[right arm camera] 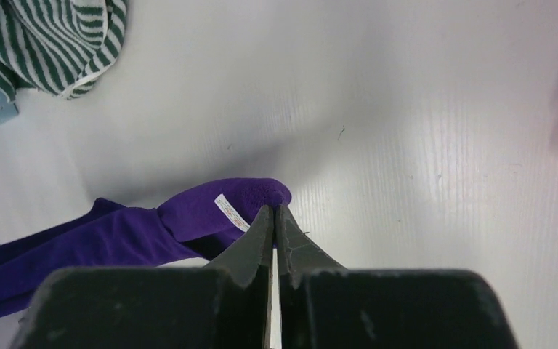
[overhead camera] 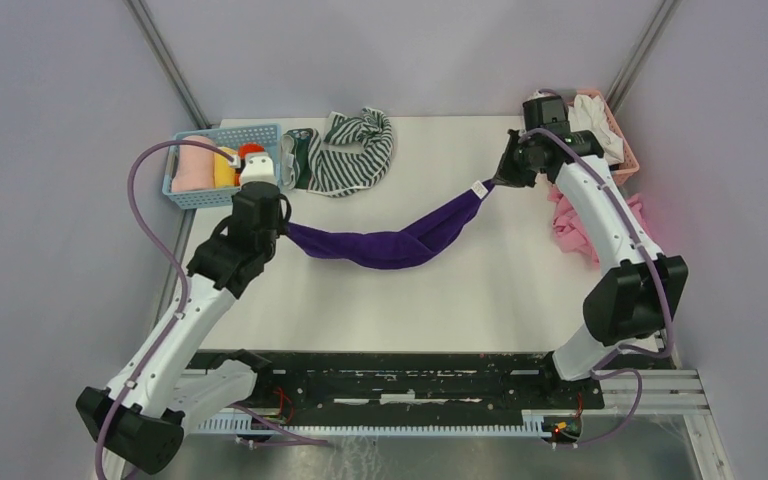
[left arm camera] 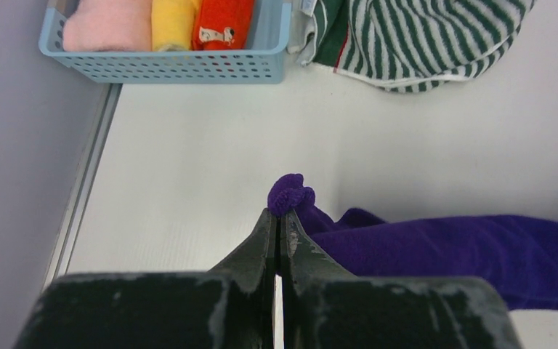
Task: Roll the towels
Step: Flatten out the towel at the center of the board.
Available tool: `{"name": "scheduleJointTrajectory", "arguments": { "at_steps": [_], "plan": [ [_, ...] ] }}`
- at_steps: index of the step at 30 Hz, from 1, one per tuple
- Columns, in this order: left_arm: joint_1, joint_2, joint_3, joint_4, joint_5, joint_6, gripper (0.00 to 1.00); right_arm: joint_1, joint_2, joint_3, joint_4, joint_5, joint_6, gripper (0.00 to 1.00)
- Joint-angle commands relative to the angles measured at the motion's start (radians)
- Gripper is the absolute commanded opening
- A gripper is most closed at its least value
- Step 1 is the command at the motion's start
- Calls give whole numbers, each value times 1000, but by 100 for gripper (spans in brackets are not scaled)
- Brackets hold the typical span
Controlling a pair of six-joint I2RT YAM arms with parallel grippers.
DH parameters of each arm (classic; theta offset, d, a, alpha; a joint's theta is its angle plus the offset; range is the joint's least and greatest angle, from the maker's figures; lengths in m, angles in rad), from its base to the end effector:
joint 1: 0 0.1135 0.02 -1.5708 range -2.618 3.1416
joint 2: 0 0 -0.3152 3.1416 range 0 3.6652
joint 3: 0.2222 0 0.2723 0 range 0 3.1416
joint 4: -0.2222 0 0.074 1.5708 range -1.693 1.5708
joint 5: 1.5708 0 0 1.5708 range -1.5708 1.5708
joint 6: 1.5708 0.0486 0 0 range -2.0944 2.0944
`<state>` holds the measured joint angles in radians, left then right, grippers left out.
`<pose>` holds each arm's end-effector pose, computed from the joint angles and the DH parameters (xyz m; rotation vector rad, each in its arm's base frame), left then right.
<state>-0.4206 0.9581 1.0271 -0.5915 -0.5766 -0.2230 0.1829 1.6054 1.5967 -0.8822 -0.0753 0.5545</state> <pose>0.1925 -0.0571 0.3923 -0.1424 2.0027 0.1949 0.3671 0.0716 0.3910 0.4297 2.4663 0.4070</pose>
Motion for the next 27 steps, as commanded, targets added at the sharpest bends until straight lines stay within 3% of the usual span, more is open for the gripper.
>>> {"name": "scheduleJointTrajectory", "arguments": {
  "at_steps": [1, 8, 12, 19, 24, 26, 27],
  "plan": [
    [13, 55, -68, 76, 31, -32, 3, -8, 105, 64, 60, 52, 85, 9],
    [56, 104, -95, 90, 114, -29, 3, -8, 511, 432, 39, -40, 114, 7],
    [74, 103, -102, 91, 123, -28, 3, -5, 591, 492, 117, -130, 120, 1],
    [83, 12, -41, 163, 209, -85, 3, -46, 433, 478, 80, -150, 46, 1],
    [85, -138, -92, 254, 137, -138, 4, -86, 254, 389, 104, -159, -3, 1],
    [85, -190, -119, 234, 116, -152, 11, -89, 187, 312, 112, -159, -13, 3],
    [85, -226, -132, 200, 108, -176, 24, -88, 139, 246, 117, -168, -17, 3]
  ]
}}
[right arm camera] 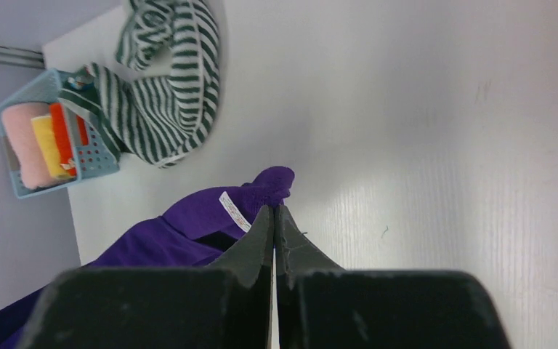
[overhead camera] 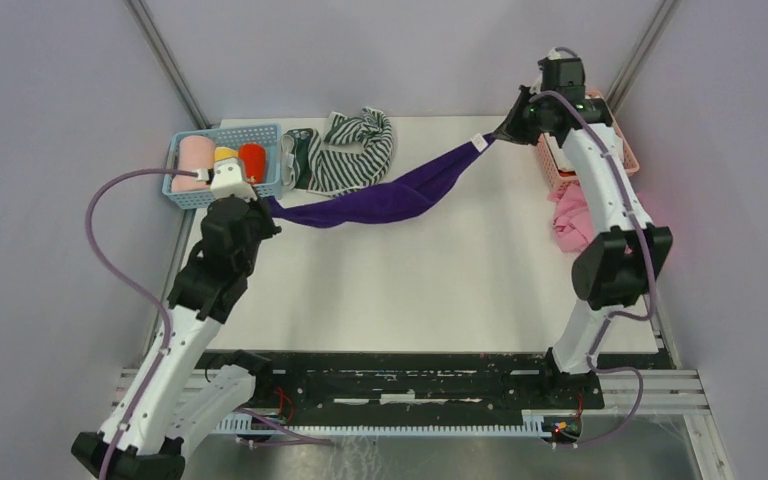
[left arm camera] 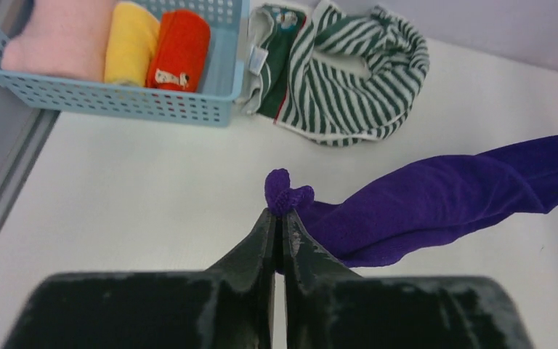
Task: Roll the towels
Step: Flatten out the towel at the center of the board.
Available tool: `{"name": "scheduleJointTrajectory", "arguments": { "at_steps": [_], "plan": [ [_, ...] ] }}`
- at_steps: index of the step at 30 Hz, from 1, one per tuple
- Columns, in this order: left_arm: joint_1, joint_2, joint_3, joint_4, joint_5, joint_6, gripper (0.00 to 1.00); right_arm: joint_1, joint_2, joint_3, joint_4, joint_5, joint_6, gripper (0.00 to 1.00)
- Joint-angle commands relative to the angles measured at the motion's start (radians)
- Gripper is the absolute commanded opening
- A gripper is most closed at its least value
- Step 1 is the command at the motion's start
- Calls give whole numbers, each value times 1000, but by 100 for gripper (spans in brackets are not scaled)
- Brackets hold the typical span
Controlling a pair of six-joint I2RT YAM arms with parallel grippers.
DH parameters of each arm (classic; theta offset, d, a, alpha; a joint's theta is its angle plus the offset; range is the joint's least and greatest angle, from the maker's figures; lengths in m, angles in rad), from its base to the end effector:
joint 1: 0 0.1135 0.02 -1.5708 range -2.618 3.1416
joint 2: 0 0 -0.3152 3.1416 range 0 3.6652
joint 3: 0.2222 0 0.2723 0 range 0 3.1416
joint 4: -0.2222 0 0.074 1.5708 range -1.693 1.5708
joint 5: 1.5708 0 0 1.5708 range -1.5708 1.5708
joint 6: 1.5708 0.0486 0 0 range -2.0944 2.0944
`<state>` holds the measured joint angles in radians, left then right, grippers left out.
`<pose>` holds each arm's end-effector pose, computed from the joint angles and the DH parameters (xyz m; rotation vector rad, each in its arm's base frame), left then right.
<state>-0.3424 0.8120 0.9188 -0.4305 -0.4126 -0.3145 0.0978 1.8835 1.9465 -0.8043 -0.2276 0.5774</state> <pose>0.1697 -0.0398 0.3925 -0.2521 1.8498 -0.0626 0.4645 0.0566 0.4081 0.4457 2.3235 0.5994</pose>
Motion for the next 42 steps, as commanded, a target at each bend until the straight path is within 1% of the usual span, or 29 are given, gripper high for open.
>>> {"name": "scheduleJointTrajectory", "arguments": {
  "at_steps": [1, 3, 4, 6, 8, 11, 15, 19, 24, 29, 32, 37, 39, 42],
  "plan": [
    [7, -94, -34, 21, -60, -101, 28, -3, -150, -141, 41, -17, -40, 3],
    [6, -138, -57, -45, -54, -147, 53, -4, -215, -263, 63, -28, -36, 3],
    [6, -158, -66, -65, -47, -164, 58, -4, -239, -333, 85, -35, -31, 3],
    [6, -189, -82, -100, -44, -184, 69, -4, -276, -468, 119, -39, -20, 2],
    [6, -200, -91, -121, -46, -191, 77, -3, -291, -604, 150, -47, -15, 2],
    [6, -175, -104, -114, -16, -197, 82, -3, -278, -741, 176, -53, -17, 1],
    [6, -57, -91, -74, 61, -197, 82, -3, -246, -875, 216, -52, -27, 0],
    [6, 131, -45, -19, 118, -183, 83, -3, -233, -947, 261, -56, -32, 1],
    [7, 398, 55, 63, 171, -153, 82, -3, -224, -980, 279, -56, -48, 1],
    [6, 670, 175, 113, 252, -151, 76, -4, -226, -985, 286, -64, -49, 0],
    [6, 806, 210, 134, 261, -164, 75, -3, -236, -981, 283, -59, -53, 1],
    [7, 888, 162, 162, 267, -192, 73, -3, -259, -977, 271, -40, -62, 1],
    [6, 892, 117, 166, 274, -202, 71, -3, -264, -974, 266, -39, -65, 1],
    [7, 857, 25, 169, 276, -225, 70, -3, -267, -971, 256, -39, -69, 1]
  ]
}}
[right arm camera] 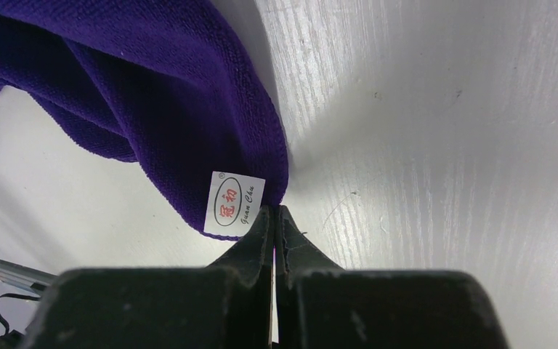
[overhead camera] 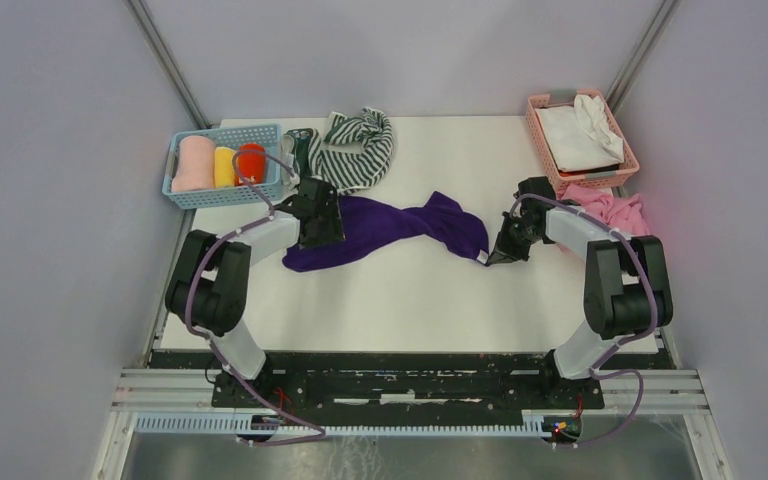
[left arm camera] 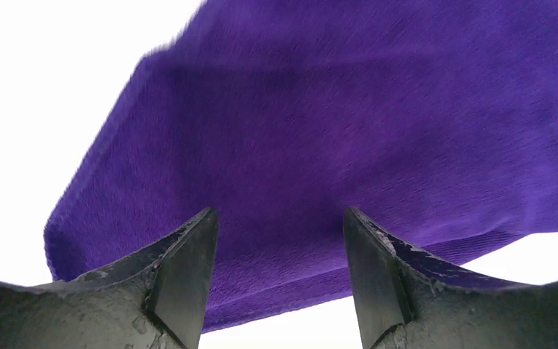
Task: Roll the towels
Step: Flatten out the towel at the center of the board.
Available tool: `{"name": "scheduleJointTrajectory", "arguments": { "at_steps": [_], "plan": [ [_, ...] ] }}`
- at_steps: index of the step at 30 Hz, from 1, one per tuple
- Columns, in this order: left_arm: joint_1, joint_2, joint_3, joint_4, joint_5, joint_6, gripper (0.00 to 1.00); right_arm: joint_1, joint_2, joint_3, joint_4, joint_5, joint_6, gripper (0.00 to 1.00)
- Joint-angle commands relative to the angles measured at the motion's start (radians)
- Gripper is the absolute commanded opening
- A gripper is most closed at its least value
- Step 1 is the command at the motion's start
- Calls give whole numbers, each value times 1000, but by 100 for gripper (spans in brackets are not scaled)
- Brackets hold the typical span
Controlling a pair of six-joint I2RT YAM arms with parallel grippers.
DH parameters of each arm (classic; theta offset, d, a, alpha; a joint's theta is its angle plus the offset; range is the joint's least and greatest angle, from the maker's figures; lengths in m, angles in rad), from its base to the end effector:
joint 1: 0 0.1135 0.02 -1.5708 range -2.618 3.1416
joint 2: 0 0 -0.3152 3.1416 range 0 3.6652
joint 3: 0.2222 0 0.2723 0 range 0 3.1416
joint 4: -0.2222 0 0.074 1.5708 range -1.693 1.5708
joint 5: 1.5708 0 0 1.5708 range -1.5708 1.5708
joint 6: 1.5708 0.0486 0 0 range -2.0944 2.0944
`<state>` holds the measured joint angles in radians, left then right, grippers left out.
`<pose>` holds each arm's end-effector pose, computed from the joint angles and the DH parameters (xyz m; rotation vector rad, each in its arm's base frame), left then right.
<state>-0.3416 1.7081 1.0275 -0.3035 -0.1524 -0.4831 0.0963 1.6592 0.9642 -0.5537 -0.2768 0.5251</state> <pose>0.3557 -0.1186 0.2036 -0.2382 2.5316 -0.1299 0.3257 0.0448 0.1889 0.5479 2.8219 0.5239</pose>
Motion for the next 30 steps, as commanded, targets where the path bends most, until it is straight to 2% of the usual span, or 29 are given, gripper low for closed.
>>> {"name": "scheduleJointTrajectory", "arguments": {
  "at_steps": [1, 6, 9, 12, 15, 18, 21, 26, 30],
  "plan": [
    [6, -56, -114, 39, 18, -67, 70, -1, -46, 11, 1, 10, -17, 1],
    [6, -214, -313, -24, 39, -157, 70, -1, -67, 0, -18, 16, -21, 1],
    [6, -384, -407, -76, 51, -215, 69, 0, -66, -2, -35, 18, -28, 1],
    [6, -520, -430, -139, 74, -248, 69, 1, -68, -5, -43, 8, -34, 1],
    [6, -576, -368, -196, 25, -230, 72, 6, -70, 0, -42, -11, -39, 1],
    [13, -531, -254, -225, -38, -156, 72, 17, -66, 12, -46, -25, -49, 1],
    [37, -424, -137, -218, -70, -45, 71, 28, -72, 15, -46, -19, -58, 0],
    [92, -180, 57, -204, 2, 179, 68, 34, -77, 17, -50, -16, -66, 1],
    [107, -14, 210, -259, 40, 362, 66, 36, -83, 15, -51, -19, -70, 1]
  ]
}}
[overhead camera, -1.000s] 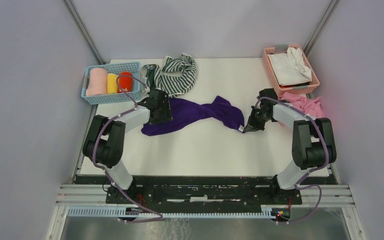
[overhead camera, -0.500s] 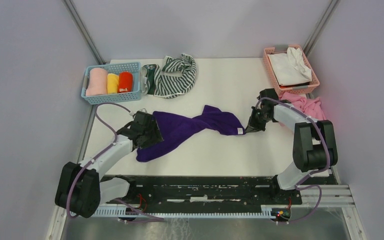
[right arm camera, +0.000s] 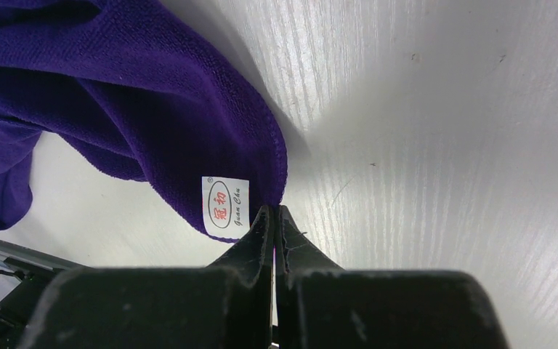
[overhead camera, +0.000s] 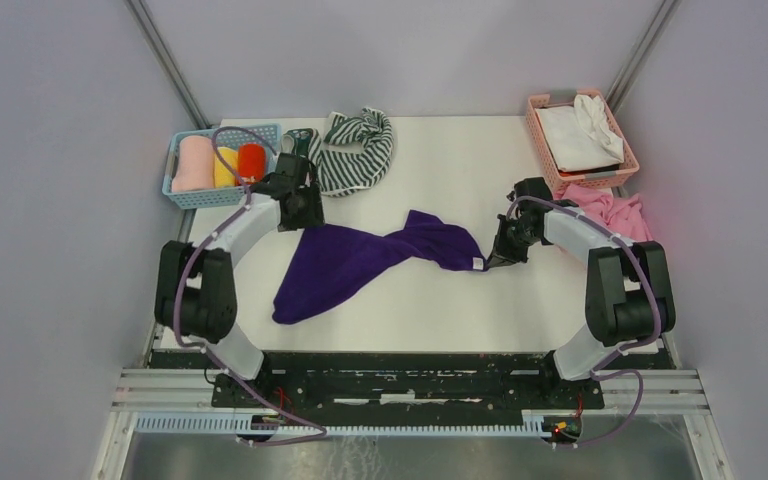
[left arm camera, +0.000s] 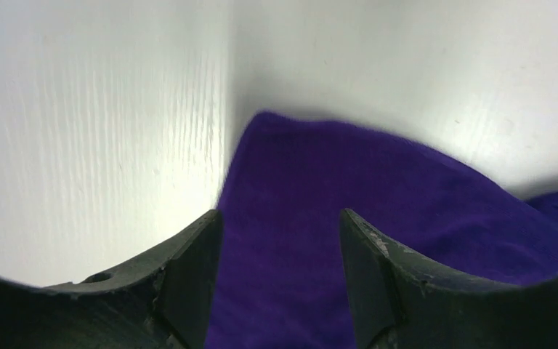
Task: Roll the towels
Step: Flatten out the towel at the center of the board.
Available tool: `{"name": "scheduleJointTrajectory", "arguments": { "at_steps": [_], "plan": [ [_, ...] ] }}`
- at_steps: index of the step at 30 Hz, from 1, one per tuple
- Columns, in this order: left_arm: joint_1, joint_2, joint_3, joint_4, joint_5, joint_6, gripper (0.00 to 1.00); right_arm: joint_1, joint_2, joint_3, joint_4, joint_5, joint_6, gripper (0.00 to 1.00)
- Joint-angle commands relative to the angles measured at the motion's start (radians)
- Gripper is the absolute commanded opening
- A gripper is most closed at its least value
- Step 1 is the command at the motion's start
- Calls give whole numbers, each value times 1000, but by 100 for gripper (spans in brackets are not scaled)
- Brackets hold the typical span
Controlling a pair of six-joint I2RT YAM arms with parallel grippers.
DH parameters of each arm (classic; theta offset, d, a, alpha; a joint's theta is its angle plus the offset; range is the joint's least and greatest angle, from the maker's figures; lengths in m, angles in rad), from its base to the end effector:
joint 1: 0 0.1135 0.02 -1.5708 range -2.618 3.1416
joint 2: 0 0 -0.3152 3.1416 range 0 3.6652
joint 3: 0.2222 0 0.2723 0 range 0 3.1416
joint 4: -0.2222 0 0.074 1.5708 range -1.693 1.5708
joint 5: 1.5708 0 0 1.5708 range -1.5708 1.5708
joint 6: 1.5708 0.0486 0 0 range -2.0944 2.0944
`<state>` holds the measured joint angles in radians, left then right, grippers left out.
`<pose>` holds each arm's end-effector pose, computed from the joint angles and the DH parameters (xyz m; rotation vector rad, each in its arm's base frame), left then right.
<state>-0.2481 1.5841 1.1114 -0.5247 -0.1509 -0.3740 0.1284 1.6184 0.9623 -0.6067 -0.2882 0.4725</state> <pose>0.3452 -0.0799 0.2586 -0.2172 2.5422 -0.0466 0.3142 0.0545 0.1989 0.4300 2.8543 0.5325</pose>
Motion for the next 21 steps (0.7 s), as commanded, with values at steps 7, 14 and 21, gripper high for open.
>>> {"name": "scheduleJointTrajectory", "arguments": {
  "at_steps": [7, 14, 21],
  "plan": [
    [26, 253, 267, -65, 40, 502, 66, 4, -40, 9, 15, -22, -16, 1],
    [35, 357, 348, -122, 134, 613, 60, 5, -42, 7, 16, -24, -18, 1],
    [51, 431, 368, -149, 179, 658, 55, 5, -50, 3, 19, -27, -19, 1]
  ]
}}
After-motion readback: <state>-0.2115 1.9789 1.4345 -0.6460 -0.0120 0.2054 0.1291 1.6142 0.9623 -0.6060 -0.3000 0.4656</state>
